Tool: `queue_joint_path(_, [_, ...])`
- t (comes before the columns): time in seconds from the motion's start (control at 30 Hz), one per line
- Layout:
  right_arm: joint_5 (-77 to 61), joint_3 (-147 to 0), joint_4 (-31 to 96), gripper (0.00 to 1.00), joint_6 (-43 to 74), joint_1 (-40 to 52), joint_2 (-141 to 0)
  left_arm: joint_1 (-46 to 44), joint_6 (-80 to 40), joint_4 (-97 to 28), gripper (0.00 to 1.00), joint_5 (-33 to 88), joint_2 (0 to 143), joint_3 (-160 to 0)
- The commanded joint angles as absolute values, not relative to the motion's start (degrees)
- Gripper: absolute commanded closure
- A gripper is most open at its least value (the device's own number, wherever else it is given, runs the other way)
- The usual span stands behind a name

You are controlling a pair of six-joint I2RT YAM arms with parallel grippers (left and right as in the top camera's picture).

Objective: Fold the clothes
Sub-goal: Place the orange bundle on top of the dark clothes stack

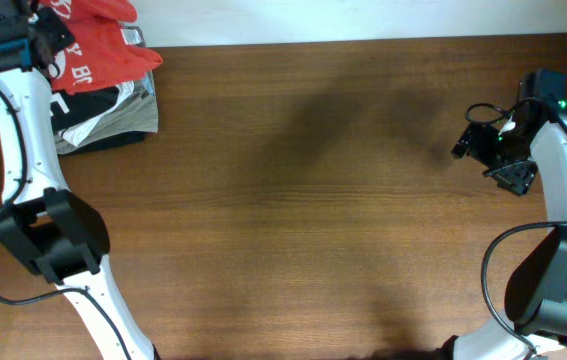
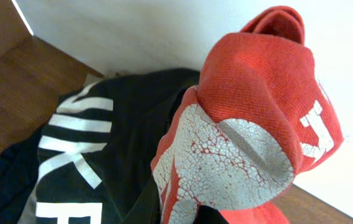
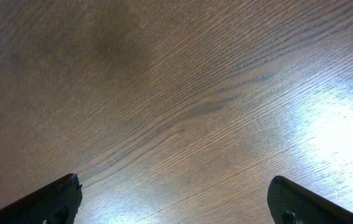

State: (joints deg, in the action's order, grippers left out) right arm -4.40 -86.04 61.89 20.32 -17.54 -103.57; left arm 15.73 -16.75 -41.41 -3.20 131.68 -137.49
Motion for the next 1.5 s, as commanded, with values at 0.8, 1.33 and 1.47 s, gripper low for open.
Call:
queue_joint_path(0.8, [-4.4,-86.6,61.9,0.01,19.8,-17.6,-103.3,21.2,-17.3,-41.5,0.23,-17.9,137.3,-139.9])
queue_joint_path(1.33, [-4.4,-86.6,61.9,0.01,19.8,-17.6,-103.3,21.0,-8.8,-24.5,0.63,3.9,154.0,-139.8])
queue_joint_path(1.47, [-4.5,-86.6,61.9,0.01,19.8,-17.6,-103.3,21.1,-8.9,-25.0,0.61,3.9,150.5,-140.3])
